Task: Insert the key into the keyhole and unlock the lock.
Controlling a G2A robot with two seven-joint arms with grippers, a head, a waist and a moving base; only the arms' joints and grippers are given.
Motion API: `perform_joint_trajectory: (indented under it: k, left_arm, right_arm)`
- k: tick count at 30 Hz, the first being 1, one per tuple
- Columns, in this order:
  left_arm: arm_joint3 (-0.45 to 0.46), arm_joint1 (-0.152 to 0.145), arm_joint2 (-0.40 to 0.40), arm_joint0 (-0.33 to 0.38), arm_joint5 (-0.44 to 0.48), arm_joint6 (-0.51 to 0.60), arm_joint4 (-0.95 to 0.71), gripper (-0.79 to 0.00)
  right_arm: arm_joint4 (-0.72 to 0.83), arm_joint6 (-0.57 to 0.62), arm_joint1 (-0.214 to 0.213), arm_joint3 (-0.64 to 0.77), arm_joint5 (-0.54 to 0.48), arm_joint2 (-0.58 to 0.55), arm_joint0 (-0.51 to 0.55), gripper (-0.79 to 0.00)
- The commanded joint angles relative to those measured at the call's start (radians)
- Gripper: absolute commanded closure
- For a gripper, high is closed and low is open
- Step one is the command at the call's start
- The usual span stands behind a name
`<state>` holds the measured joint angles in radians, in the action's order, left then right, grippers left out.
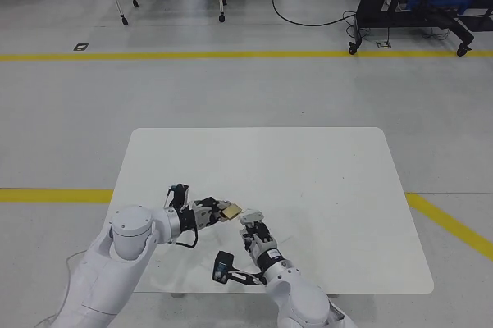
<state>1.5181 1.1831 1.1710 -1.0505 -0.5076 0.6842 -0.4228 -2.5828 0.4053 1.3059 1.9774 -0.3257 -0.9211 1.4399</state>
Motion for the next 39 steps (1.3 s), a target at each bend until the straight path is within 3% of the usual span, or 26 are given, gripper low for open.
perform_joint_trajectory:
  k: [1, 8, 16, 17, 18, 21, 25, 30, 39]
  left_arm:
    - [-0.009, -0.001, 0.008, -0.002, 0.022, -0.016, 0.0, 0.0]
    - [-0.069, 0.002, 0.028, -0.003, 0.183, -0.059, -0.001, 0.0]
    - [-0.069, 0.002, 0.028, -0.003, 0.183, -0.059, -0.001, 0.0]
    - [-0.069, 0.002, 0.028, -0.003, 0.183, -0.059, -0.001, 0.0]
    - [-0.064, 0.002, 0.031, -0.007, 0.197, -0.073, 0.0, 0.0]
    - [-0.039, 0.004, 0.043, -0.039, 0.291, -0.132, -0.002, 0.0]
    - [-0.006, 0.005, 0.047, -0.069, 0.354, -0.133, -0.015, 0.0]
    - [0.011, 0.006, 0.035, -0.08, 0.355, -0.125, -0.002, 0.0]
    - [0.043, 0.005, 0.025, -0.093, 0.374, -0.114, 0.049, 0.0]
  right_arm:
    - [0.023, -0.018, -0.003, 0.015, 0.005, -0.024, 0.013, -0.785]
    - [0.145, -0.082, -0.009, 0.051, 0.003, -0.104, 0.046, -0.785]
    - [0.145, -0.082, -0.009, 0.051, 0.003, -0.104, 0.046, -0.785]
    - [0.152, -0.087, -0.009, 0.052, 0.005, -0.103, 0.047, -0.305]
    - [0.176, -0.106, -0.008, 0.049, 0.007, -0.106, 0.049, 0.0]
    - [0.225, -0.137, -0.009, 0.027, -0.019, -0.126, 0.034, 0.0]
    - [0.278, -0.172, -0.005, 0.0, -0.053, -0.121, 0.004, 0.0]
    - [0.385, -0.245, -0.003, -0.031, -0.062, -0.144, -0.02, 0.0]
    - [0.425, -0.249, -0.004, -0.049, -0.045, -0.164, -0.029, 0.0]
